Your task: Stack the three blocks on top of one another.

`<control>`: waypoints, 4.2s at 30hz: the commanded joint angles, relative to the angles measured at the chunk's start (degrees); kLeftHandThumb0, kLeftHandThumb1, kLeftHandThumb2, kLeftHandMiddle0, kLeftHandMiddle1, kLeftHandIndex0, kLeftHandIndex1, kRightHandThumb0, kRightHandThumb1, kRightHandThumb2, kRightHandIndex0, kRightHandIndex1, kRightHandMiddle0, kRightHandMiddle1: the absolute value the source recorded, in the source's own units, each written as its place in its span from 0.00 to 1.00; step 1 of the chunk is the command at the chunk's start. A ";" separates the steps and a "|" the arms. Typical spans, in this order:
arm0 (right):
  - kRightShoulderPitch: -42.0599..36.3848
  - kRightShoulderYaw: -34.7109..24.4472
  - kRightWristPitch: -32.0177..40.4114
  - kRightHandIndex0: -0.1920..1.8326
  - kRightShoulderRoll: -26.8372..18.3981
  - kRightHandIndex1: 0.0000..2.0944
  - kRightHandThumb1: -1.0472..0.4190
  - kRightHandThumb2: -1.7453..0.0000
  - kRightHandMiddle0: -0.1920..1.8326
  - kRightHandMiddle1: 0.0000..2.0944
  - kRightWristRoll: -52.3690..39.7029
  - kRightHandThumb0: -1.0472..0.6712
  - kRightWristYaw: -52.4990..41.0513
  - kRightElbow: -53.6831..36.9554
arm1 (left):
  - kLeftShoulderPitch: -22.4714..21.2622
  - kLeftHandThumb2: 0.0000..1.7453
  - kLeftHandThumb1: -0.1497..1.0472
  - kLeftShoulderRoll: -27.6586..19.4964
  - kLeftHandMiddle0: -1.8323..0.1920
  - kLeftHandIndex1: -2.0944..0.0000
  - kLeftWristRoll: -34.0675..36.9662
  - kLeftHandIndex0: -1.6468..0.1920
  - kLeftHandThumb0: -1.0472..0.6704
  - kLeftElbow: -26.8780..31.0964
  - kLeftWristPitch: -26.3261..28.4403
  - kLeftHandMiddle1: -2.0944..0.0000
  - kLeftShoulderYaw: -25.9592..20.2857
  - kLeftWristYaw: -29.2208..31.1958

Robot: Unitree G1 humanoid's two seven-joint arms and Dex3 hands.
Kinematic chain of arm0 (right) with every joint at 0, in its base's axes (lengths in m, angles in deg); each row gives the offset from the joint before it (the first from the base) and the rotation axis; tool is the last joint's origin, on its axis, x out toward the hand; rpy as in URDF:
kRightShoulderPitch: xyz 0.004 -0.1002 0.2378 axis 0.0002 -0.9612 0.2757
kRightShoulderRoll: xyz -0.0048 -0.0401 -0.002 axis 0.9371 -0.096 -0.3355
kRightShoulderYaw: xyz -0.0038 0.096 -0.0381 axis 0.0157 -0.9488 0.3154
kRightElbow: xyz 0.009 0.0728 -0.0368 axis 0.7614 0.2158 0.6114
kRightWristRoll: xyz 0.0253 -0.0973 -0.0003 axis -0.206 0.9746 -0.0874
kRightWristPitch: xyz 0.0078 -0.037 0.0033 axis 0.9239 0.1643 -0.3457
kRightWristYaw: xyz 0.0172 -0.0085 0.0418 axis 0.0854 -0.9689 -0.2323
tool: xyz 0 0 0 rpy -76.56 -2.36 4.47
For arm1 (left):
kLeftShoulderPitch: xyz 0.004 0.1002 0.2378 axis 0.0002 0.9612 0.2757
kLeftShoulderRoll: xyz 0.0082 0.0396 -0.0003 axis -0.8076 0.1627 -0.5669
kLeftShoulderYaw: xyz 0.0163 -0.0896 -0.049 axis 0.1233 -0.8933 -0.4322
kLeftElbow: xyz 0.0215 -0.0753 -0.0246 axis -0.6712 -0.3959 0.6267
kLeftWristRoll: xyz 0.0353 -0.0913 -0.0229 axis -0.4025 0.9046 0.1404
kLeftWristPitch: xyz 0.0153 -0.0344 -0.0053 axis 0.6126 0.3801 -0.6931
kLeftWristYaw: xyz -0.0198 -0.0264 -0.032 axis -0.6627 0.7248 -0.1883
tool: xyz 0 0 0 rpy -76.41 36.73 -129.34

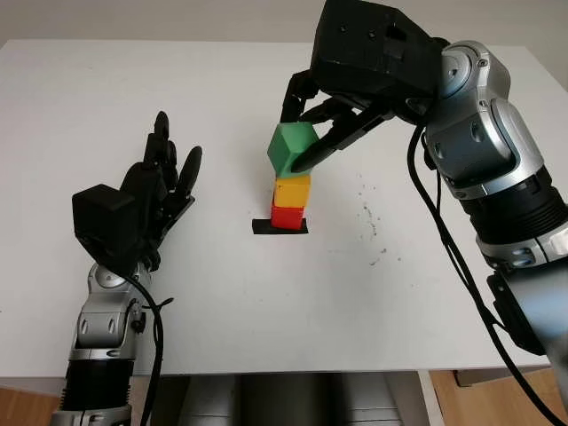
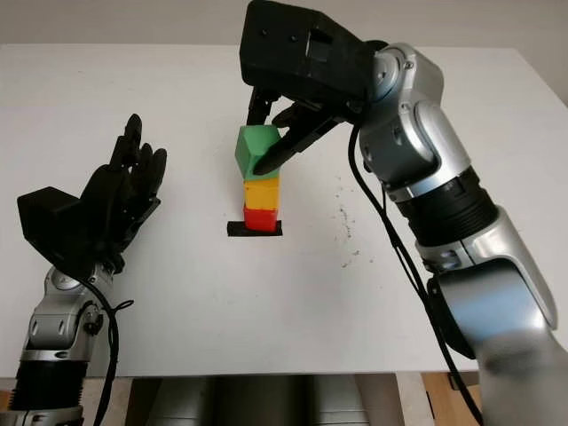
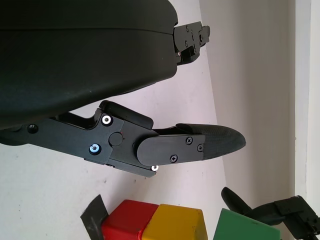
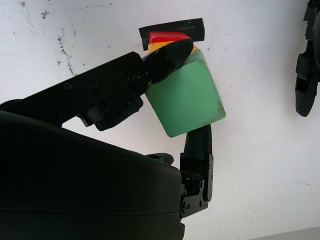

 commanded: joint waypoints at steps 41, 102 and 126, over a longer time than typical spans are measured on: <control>-1.32 2.80 -4.02 0.25 -1.84 0.02 0.01 0.97 0.16 0.77 1.65 0.39 -0.68 -0.41 | 1.06 0.25 1.00 0.75 1.00 0.97 0.69 0.99 0.21 1.00 0.79 0.98 -0.08 -0.23; -15.26 -24.66 -18.31 0.00 -0.33 0.00 0.00 0.68 0.00 0.00 -19.14 0.17 14.59 -6.84 | 0.99 0.24 1.00 -0.48 1.00 0.98 0.64 0.99 0.19 0.13 -0.12 0.98 -1.39 0.54; -40.21 -30.29 -36.05 0.00 18.87 0.00 0.00 0.56 0.00 0.00 -28.71 0.17 40.43 2.60 | 4.31 0.28 1.00 2.22 1.00 0.98 4.83 0.99 0.18 -0.14 -9.23 0.99 -3.54 0.43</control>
